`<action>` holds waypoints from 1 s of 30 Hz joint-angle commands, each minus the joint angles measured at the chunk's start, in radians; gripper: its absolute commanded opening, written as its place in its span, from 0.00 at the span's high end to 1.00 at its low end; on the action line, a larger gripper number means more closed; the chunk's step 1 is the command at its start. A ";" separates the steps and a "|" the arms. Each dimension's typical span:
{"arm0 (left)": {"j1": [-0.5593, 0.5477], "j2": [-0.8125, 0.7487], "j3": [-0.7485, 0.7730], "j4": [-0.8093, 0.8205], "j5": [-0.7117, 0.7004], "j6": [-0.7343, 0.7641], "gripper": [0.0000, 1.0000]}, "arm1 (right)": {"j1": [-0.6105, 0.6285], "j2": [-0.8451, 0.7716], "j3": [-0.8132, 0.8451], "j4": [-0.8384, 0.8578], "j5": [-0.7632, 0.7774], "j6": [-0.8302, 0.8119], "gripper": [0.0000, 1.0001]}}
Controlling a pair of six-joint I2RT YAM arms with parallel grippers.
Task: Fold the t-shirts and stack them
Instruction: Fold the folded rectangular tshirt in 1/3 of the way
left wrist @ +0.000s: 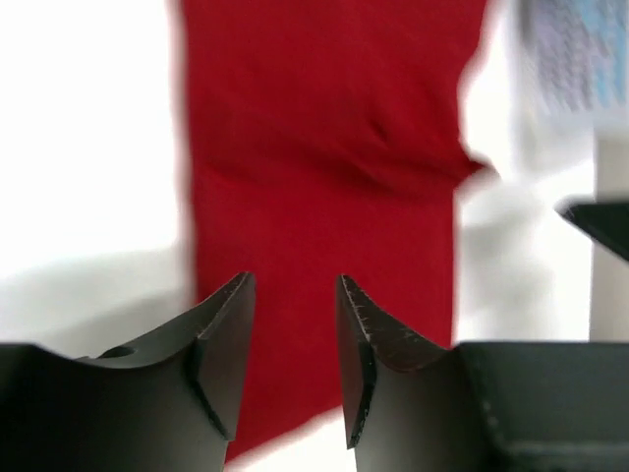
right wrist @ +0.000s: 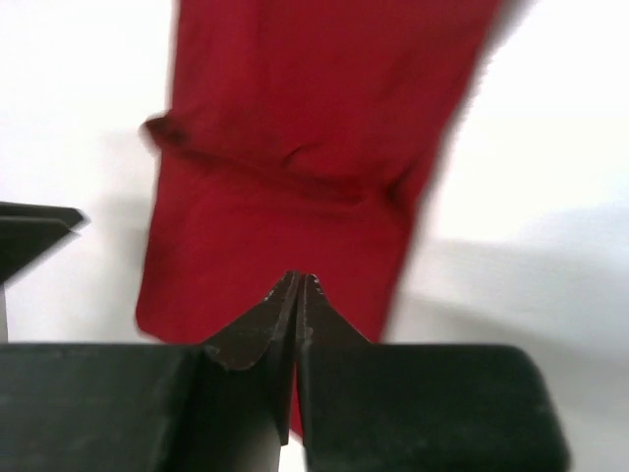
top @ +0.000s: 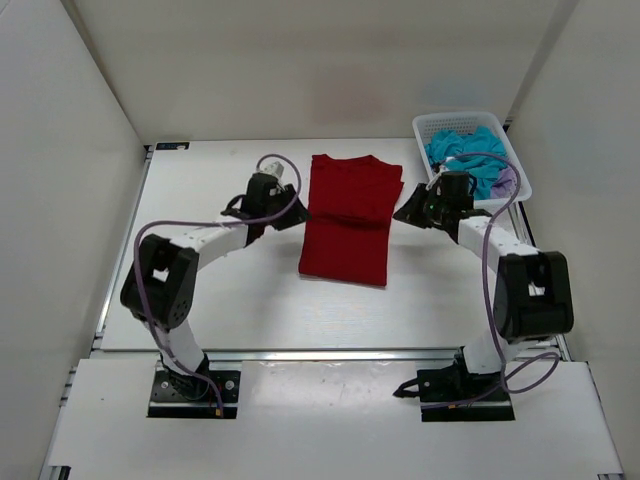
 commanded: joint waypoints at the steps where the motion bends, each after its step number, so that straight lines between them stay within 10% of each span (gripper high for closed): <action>1: -0.129 -0.101 -0.119 0.143 -0.031 0.001 0.52 | 0.115 -0.085 -0.086 0.048 0.046 -0.040 1.00; 9: -0.146 0.014 -0.319 0.206 0.031 -0.030 0.61 | 0.249 -0.089 -0.187 0.046 0.104 -0.038 1.00; 19: -0.240 -0.260 -0.645 0.343 -0.037 -0.119 0.59 | 0.306 -0.140 -0.436 0.059 0.112 -0.042 1.00; 30: -0.173 -0.601 -0.709 0.130 -0.083 -0.040 0.44 | 0.297 -0.361 -0.441 0.041 0.009 -0.024 0.96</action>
